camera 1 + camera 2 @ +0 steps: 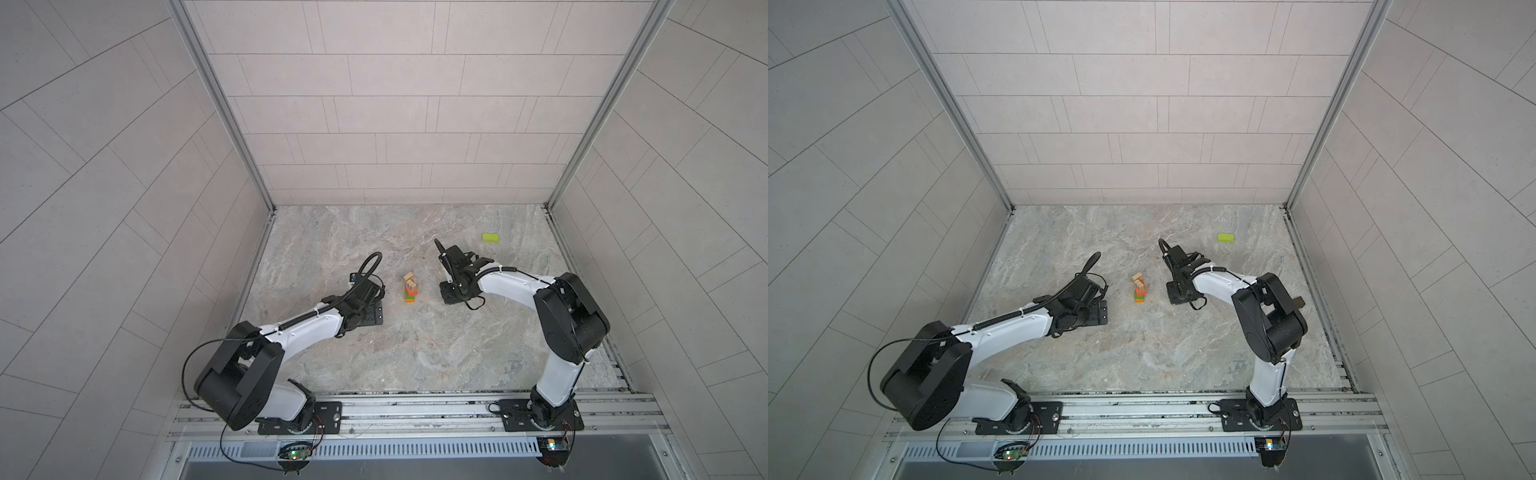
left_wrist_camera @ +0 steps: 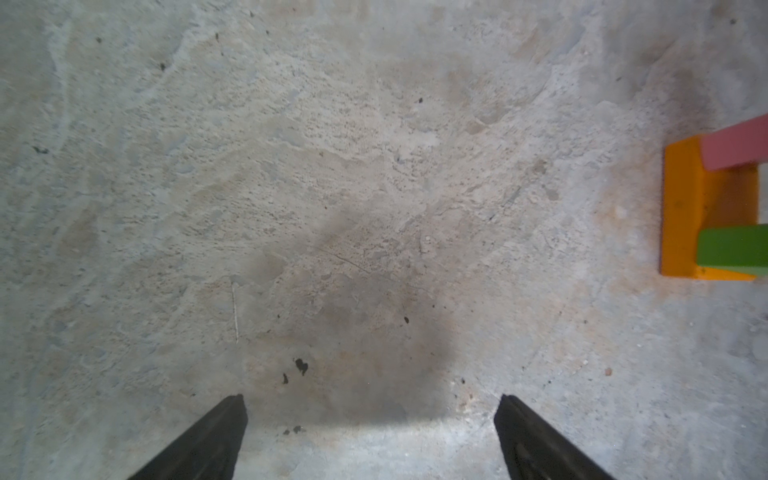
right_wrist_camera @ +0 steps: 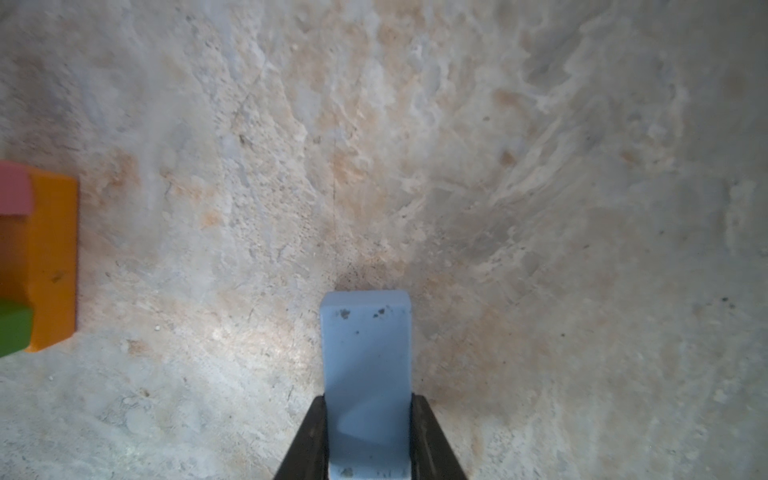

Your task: Build the wood block tower

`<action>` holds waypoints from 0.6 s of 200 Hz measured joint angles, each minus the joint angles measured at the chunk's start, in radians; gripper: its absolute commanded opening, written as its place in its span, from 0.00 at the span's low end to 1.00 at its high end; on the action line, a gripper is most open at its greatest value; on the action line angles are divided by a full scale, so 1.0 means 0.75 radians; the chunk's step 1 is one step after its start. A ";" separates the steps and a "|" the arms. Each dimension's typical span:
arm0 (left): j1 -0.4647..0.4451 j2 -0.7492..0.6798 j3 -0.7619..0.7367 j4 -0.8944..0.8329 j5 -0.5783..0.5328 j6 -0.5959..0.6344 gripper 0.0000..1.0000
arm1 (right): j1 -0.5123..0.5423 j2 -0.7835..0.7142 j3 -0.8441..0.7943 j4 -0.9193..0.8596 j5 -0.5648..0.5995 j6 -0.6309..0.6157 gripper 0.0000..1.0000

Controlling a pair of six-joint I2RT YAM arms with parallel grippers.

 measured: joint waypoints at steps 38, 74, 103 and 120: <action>0.000 -0.068 0.000 -0.014 0.000 0.003 1.00 | 0.005 -0.010 0.026 -0.051 0.004 -0.001 0.19; 0.000 -0.132 0.000 -0.035 0.000 0.008 1.00 | 0.029 -0.071 0.099 -0.158 0.015 -0.001 0.19; 0.000 -0.178 0.000 -0.052 0.000 0.009 1.00 | 0.067 -0.133 0.188 -0.248 0.023 0.002 0.19; 0.000 -0.198 0.000 -0.060 -0.001 0.009 1.00 | 0.093 -0.153 0.240 -0.296 0.026 0.005 0.19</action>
